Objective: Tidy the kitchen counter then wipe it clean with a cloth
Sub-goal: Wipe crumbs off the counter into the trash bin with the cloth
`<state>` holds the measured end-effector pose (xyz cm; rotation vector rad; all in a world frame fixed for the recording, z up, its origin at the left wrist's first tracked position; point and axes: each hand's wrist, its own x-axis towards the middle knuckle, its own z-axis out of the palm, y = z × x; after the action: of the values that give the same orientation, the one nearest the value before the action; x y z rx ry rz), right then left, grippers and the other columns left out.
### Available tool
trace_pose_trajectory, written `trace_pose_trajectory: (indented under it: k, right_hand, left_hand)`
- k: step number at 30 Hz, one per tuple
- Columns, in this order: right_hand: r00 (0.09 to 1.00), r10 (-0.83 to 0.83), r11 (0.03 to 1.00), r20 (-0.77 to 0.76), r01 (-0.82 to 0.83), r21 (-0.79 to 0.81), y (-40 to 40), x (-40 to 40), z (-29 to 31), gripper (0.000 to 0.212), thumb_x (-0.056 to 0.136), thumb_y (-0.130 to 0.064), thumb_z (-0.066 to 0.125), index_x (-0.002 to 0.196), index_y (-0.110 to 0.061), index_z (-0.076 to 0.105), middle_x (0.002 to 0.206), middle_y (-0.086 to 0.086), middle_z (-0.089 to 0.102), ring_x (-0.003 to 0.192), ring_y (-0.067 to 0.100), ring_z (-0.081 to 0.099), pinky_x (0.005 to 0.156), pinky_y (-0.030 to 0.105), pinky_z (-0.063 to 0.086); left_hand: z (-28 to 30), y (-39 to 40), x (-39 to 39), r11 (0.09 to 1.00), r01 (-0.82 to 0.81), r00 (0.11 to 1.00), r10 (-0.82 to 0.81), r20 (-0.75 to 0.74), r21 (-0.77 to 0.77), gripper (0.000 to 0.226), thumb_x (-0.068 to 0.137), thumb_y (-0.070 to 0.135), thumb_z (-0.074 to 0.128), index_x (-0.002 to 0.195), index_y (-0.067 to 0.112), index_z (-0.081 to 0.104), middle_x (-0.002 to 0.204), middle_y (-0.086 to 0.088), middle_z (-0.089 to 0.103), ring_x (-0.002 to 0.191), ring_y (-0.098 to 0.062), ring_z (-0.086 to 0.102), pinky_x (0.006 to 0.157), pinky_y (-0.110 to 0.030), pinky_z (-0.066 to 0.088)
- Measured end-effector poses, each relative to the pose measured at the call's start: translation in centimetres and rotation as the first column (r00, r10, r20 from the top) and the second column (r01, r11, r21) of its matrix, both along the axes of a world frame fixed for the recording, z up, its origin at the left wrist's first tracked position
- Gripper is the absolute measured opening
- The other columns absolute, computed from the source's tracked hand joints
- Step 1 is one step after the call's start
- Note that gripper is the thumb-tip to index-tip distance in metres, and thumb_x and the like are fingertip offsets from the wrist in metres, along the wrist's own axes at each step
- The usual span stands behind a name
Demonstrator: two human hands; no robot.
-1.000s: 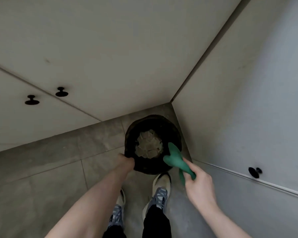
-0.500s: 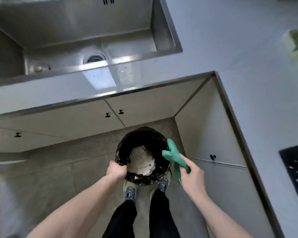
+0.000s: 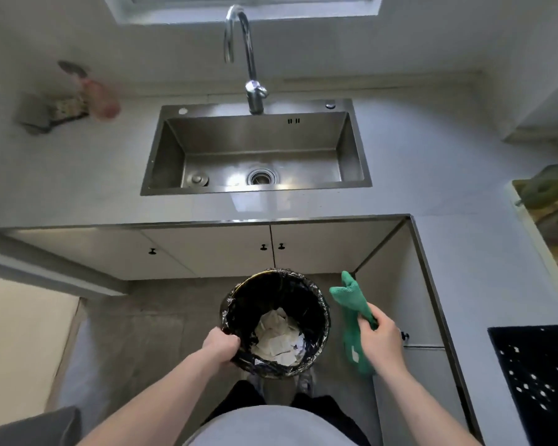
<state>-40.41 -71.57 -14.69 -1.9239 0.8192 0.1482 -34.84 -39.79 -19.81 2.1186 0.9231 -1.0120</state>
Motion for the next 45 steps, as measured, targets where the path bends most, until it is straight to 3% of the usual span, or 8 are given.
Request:
trace_pose_trajectory:
  k: [3,6,10,14,17,22,38,45]
  right_hand:
    - [0.996,0.084,0.996,-0.002,-0.084,-0.011,0.6,1.7,0.5,0.031,0.098,-0.016,0.059,0.122,-0.033,0.071,0.1,-0.015,0.073,0.095,0.011,0.066,0.083,0.03,0.051]
    - [0.985,0.172,0.985,0.003,-0.172,-0.019,2.4,3.2,1.2,0.031,0.098,-0.017,0.058,0.119,-0.037,0.07,0.098,-0.016,0.073,0.094,0.012,0.068,0.082,0.032,0.054]
    - [0.96,0.28,0.959,0.008,-0.28,-0.04,6.3,5.7,2.6,0.034,0.098,-0.019,0.057,0.118,-0.045,0.067,0.097,-0.016,0.072,0.086,0.008,0.068,0.072,0.029,0.052]
    - [0.947,0.322,0.946,0.014,-0.321,-0.046,11.3,7.8,3.0,0.033,0.099,-0.022,0.056,0.124,-0.041,0.067,0.102,-0.015,0.072,0.089,0.007,0.066,0.077,0.031,0.055]
    - [0.946,0.324,0.945,0.012,-0.324,-0.042,15.5,8.7,3.2,0.034,0.099,-0.022,0.056,0.127,-0.037,0.066,0.107,-0.014,0.071,0.096,0.01,0.065,0.082,0.032,0.054]
    - [0.943,0.331,0.943,0.029,-0.329,-0.056,23.0,10.0,3.7,0.033,0.099,-0.021,0.054,0.123,-0.04,0.068,0.1,-0.017,0.072,0.089,0.006,0.066,0.07,0.024,0.049]
    - [0.904,0.384,0.914,0.187,-0.343,-0.218,33.9,26.1,6.3,0.034,0.096,-0.019,0.054,0.118,-0.039,0.069,0.084,-0.007,0.071,0.081,0.023,0.065,0.068,0.035,0.05]
    - [0.851,0.504,0.827,0.146,-0.428,-0.365,40.2,37.2,4.3,0.049,0.095,-0.016,0.056,0.139,-0.037,0.059,0.137,-0.013,0.063,0.119,0.019,0.061,0.094,0.036,0.052]
  left_hand:
    - [1.1,0.8,-0.1,0.997,-0.07,0.997,0.07,0.012,0.016,0.085,0.087,0.015,0.06,0.159,0.014,0.014,0.134,-0.019,0.058,0.116,-0.037,0.061,0.099,-0.037,0.052]
    - [2.3,2.1,-0.1,0.994,-0.11,0.993,0.11,0.05,0.002,0.097,0.088,0.017,0.057,0.161,0.023,-0.007,0.146,-0.016,0.052,0.122,-0.036,0.057,0.104,-0.036,0.049]
    - [2.3,6.4,0.3,0.989,-0.145,0.982,0.147,0.117,-0.027,0.065,0.075,0.018,0.055,0.139,0.024,0.05,0.119,-0.01,0.066,0.105,-0.033,0.064,0.094,-0.039,0.056]
    - [4.2,11.0,1.2,0.992,-0.12,0.983,0.124,0.138,-0.04,0.031,0.074,0.019,0.054,0.101,0.02,0.068,0.095,-0.008,0.072,0.084,-0.028,0.068,0.072,-0.03,0.058]
    - [4.4,14.9,2.3,0.993,-0.112,0.985,0.117,0.123,-0.046,0.024,0.077,0.018,0.055,0.095,0.015,0.07,0.087,-0.008,0.071,0.074,-0.025,0.068,0.057,-0.026,0.055]
    - [-3.3,25.3,4.6,0.99,-0.117,0.989,0.123,0.086,-0.073,0.045,0.06,0.021,0.055,0.102,0.01,0.07,0.094,-0.013,0.072,0.081,-0.033,0.073,0.069,-0.042,0.065]
    - [5.4,35.7,10.6,0.953,-0.288,0.957,0.29,0.009,-0.097,0.012,0.083,-0.004,0.053,0.094,-0.001,0.056,0.099,-0.023,0.065,0.085,-0.037,0.072,0.069,-0.048,0.064]
    - [4.9,39.8,13.7,0.927,-0.37,0.929,0.369,-0.03,-0.063,0.014,0.087,-0.003,0.053,0.098,-0.004,0.061,0.088,-0.021,0.067,0.065,-0.033,0.069,0.046,-0.032,0.058]
